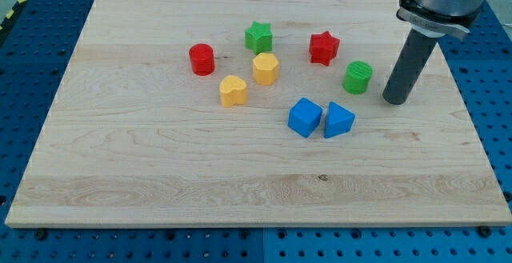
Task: Move the blue cube towards the bottom center
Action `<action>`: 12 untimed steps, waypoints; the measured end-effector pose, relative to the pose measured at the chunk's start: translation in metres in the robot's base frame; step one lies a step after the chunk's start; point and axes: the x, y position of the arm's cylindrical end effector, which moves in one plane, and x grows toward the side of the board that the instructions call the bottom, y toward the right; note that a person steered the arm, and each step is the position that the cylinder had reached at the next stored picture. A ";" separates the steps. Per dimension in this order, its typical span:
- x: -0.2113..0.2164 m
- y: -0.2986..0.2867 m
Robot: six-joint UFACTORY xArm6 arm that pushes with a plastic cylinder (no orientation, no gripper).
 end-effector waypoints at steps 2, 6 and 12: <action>-0.001 -0.055; 0.028 -0.102; 0.078 -0.150</action>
